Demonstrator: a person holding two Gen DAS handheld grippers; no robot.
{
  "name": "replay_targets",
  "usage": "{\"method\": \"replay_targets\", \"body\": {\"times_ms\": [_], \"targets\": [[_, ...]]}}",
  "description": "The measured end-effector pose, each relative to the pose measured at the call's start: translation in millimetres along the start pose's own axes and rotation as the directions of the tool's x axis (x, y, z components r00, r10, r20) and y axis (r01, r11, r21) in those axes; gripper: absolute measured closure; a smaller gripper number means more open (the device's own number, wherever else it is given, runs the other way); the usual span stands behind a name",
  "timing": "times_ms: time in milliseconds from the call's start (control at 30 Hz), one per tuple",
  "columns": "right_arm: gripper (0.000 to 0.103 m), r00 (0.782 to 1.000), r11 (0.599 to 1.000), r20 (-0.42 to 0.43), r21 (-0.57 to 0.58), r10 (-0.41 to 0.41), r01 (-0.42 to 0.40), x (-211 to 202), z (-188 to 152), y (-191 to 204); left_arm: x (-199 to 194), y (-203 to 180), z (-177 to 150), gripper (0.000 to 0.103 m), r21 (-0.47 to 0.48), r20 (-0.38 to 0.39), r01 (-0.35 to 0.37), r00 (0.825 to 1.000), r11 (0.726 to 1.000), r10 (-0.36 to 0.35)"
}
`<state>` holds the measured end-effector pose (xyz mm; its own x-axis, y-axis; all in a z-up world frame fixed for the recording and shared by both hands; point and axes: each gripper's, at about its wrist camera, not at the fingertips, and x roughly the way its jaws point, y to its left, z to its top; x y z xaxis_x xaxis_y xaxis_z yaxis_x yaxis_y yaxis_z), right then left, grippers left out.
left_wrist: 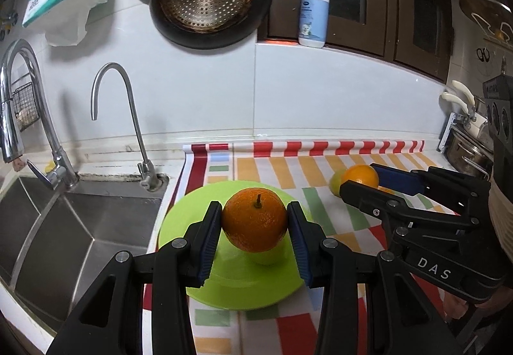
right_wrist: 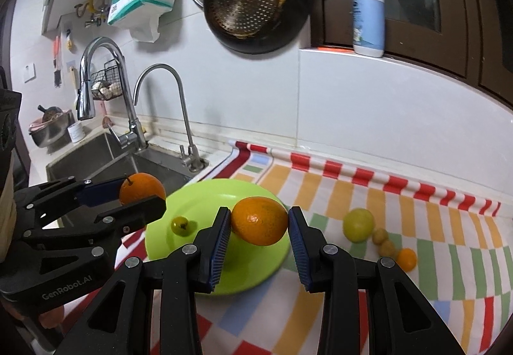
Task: Organize fruits
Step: 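Carry the orange and tangerine over the green plate with both grippers, then open both grippers to drop the orange and tangerine onto the plate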
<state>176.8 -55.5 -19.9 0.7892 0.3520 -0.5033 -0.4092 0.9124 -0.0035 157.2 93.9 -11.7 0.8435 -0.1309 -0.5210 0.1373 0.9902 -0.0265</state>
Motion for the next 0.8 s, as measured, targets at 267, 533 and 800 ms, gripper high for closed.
{"method": "replay_targets", "body": {"times_ms": [267,533,800], "targets": [[0.065,0.999,1.000,-0.025,-0.021,0.021,-0.021,34.8,11.5,15.1,22.7,28.2,1.1,0.062,-0.007,-0.028,-0.007,1.000,1.000,0.007],[0.065,0.997,0.999,-0.066,-0.035,0.030,-0.032,73.1,19.0,25.5,52.1,52.1,-2.6,0.062,-0.018,-0.066,0.000,0.998,1.000,-0.001],[0.065,0.993,0.998,-0.113,-0.043,0.035,-0.041,108.1,19.9,34.2,81.3,69.7,-8.5,0.062,-0.023,-0.116,0.021,0.993,1.000,-0.023]]}}
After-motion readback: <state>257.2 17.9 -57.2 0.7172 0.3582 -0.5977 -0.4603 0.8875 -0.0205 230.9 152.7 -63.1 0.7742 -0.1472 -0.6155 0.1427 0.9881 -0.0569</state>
